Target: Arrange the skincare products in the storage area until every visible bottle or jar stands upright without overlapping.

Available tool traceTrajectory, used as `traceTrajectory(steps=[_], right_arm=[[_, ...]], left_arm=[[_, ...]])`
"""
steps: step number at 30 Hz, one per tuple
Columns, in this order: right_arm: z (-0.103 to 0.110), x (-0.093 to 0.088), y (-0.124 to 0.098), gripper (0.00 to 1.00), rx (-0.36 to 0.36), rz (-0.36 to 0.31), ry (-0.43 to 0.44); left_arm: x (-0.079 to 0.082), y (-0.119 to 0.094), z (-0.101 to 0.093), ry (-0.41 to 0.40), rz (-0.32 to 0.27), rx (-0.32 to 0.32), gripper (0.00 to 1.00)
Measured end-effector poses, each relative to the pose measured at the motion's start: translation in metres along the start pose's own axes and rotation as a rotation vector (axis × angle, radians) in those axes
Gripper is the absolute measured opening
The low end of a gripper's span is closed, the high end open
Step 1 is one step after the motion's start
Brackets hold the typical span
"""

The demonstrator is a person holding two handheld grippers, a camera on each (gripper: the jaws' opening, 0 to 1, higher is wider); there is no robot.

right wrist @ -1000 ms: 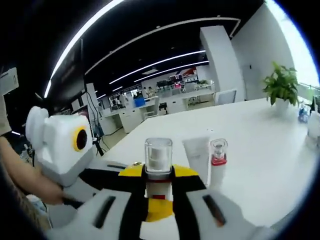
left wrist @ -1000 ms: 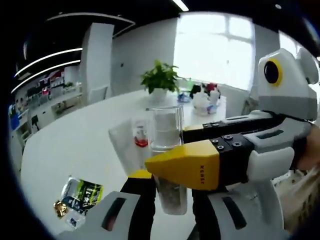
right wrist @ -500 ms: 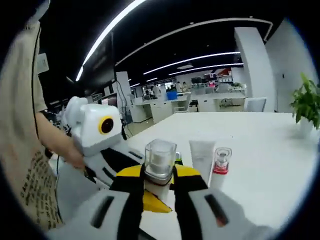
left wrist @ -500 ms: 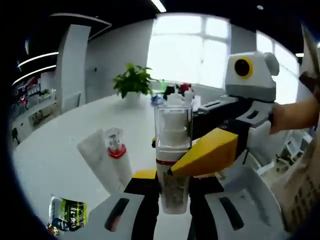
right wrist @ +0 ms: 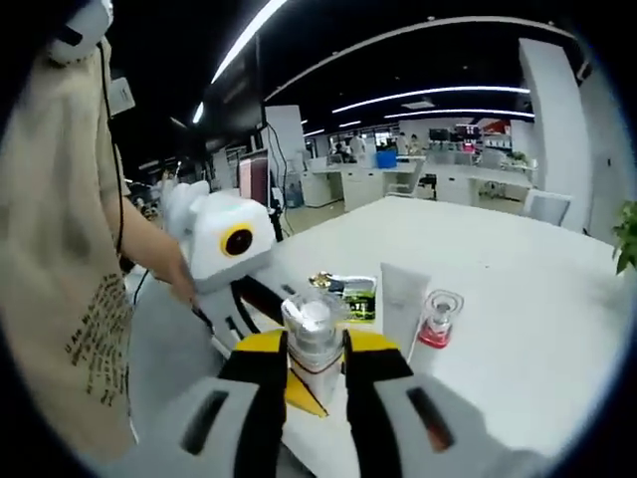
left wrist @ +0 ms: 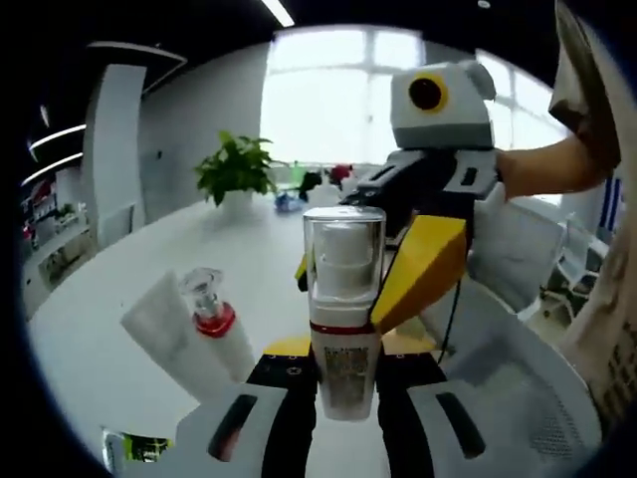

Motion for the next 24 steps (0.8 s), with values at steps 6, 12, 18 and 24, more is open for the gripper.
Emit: traceTrajectory(steps=[6,12,18,24], right_arm=[[-0.001,-0.014,0.017,0.21,-0.114,0.101,-0.1],[-0.004,-0.035,0.037,0.21,-0.183,0.144,-0.137],[-0.014,-0.053,0.049,0.21,-0.2,0.133,-0.106],[-0.025,-0.065,0.058,0.21,-0.198,0.151,-0.093]], left_arm=[[-0.016,0.022,0.01,0.037,0.071,0.018,0.18],[-0.033,0.041,0.016,0.059,0.138,0.046,0.18],[-0.049,0.053,0.025,0.045,0.175,0.056,0.18],[-0.06,0.068,0.031,0.024,0.2,0.061,0.19]])
Point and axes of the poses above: the point that each gripper's makers call its tool centre point, and the gripper's own axes: y roughly forward along the fingers, z roughly to its left, x roughly out of its top, the point moved 10 cm from there along -y, roughly backward along the fingers, and after that the axes turned 10 degrees about z, right-handed, at the moved point
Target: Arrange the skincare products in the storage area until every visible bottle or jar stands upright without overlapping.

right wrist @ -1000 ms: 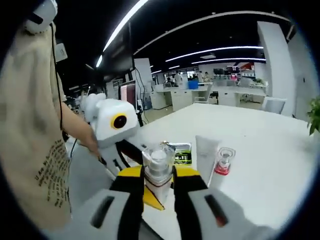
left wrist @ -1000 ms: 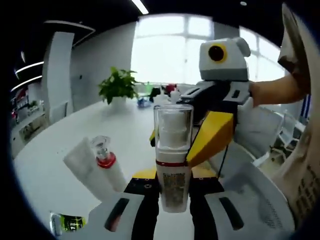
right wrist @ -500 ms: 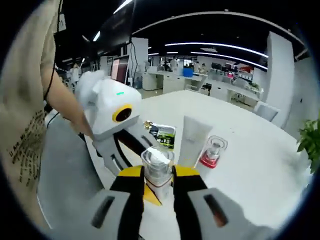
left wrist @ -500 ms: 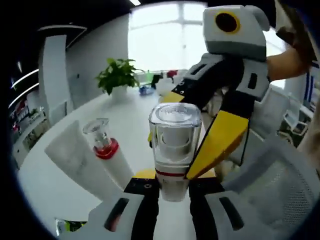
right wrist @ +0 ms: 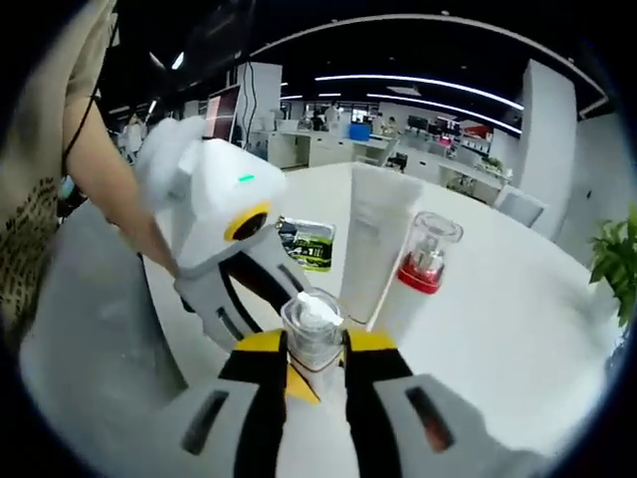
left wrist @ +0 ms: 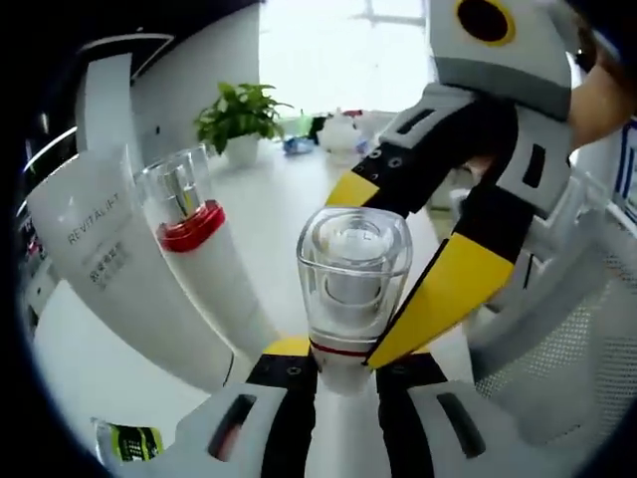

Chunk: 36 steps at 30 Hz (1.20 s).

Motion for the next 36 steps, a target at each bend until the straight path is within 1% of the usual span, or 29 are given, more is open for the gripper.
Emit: traceTrajectory(steps=[6,10,13,24,33,36], right_arm=[[-0.009,-0.006,0.009,0.21,0.0,0.006,0.043],[-0.013,-0.009,0.013,0.21,0.005,0.013,0.053],[-0.015,-0.008,0.014,0.21,0.004,0.001,0.058],[-0.028,-0.006,0.018,0.21,-0.002,0.001,0.052],[-0.04,-0.005,0.021,0.21,-0.011,-0.004,0.057],[-0.041,-0.005,0.022,0.21,-0.007,-0.007,0.051]], left_arm=[[-0.003,0.009,0.008,-0.023,0.014,-0.001,0.19],[-0.005,0.012,0.011,-0.033,0.022,0.004,0.19],[-0.005,0.013,0.013,-0.049,0.011,0.003,0.19],[-0.003,0.021,0.022,-0.059,0.016,0.015,0.19],[-0.005,0.022,0.028,-0.079,0.028,0.037,0.18],[-0.006,0.022,0.029,-0.087,0.028,0.039,0.18]])
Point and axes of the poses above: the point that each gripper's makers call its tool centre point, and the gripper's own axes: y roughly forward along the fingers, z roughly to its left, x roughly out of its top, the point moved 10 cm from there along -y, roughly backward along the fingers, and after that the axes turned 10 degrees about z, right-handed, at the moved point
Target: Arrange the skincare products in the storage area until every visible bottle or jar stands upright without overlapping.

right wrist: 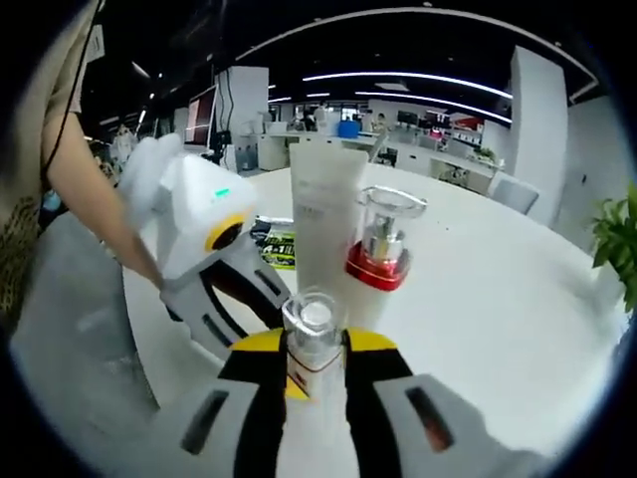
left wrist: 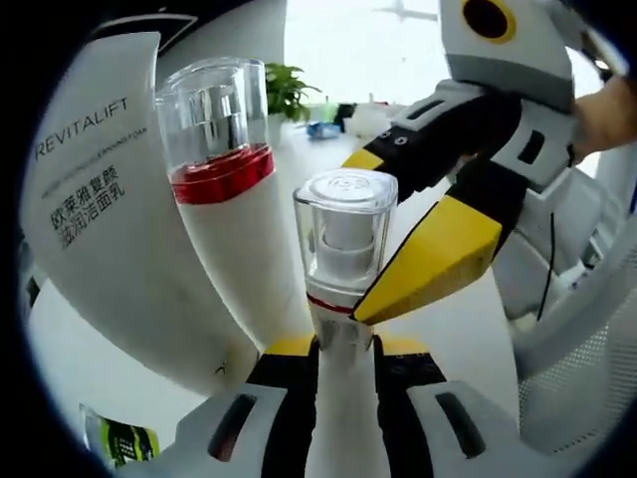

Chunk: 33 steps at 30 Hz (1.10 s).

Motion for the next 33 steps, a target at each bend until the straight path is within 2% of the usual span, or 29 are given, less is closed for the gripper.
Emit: traceTrajectory(steps=[25,33], right_arm=[[-0.005,0.003,0.005,0.22,0.003,-0.029,-0.001],[-0.004,-0.001,0.003,0.22,-0.01,-0.024,0.03]], left_arm=[[-0.003,-0.005,0.003,-0.004,0.021,0.004,0.25],[-0.002,-0.008,0.001,0.005,0.032,0.003,0.26]])
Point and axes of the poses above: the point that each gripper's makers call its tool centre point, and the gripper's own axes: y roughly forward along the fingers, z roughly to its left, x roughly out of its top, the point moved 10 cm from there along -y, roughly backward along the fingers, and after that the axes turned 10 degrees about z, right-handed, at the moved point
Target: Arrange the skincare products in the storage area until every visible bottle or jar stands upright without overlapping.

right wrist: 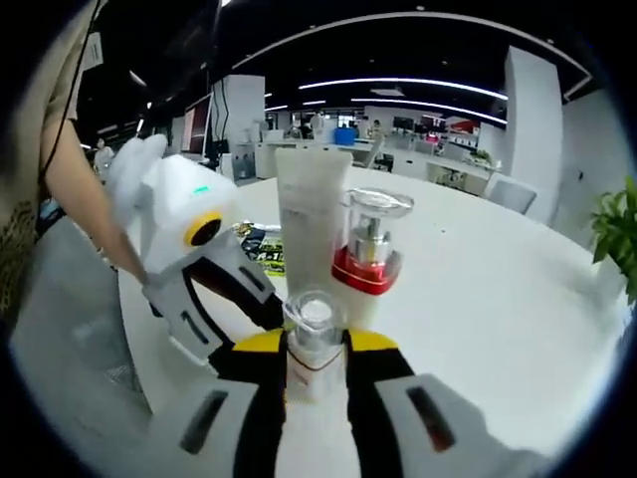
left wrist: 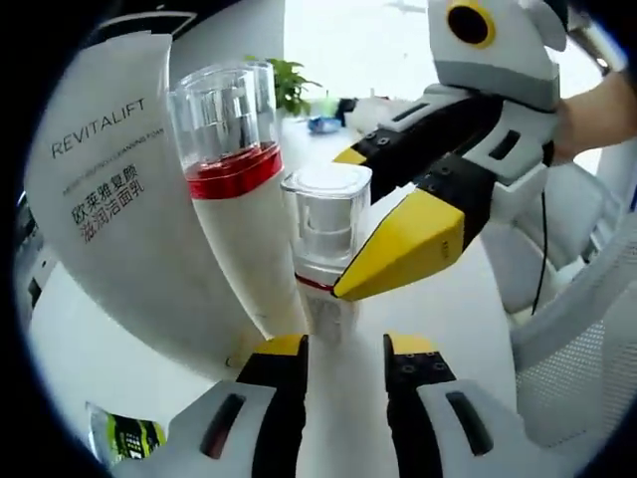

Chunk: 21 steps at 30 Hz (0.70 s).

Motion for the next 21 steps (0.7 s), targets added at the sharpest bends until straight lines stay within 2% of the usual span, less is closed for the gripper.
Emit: traceTrajectory(steps=[4,12,21], right_arm=[[-0.001,-0.003,-0.001,0.28,-0.008,-0.003,0.022],[-0.002,-0.005,-0.008,0.34,-0.031,-0.002,0.052],[0.0,-0.008,-0.022,0.41,-0.096,0.005,0.091]], left_arm=[[0.0,-0.002,-0.001,0.002,0.002,0.0,0.27],[0.0,-0.015,-0.003,0.006,0.007,0.012,0.29],[-0.007,-0.039,-0.007,-0.007,0.019,0.037,0.38]])
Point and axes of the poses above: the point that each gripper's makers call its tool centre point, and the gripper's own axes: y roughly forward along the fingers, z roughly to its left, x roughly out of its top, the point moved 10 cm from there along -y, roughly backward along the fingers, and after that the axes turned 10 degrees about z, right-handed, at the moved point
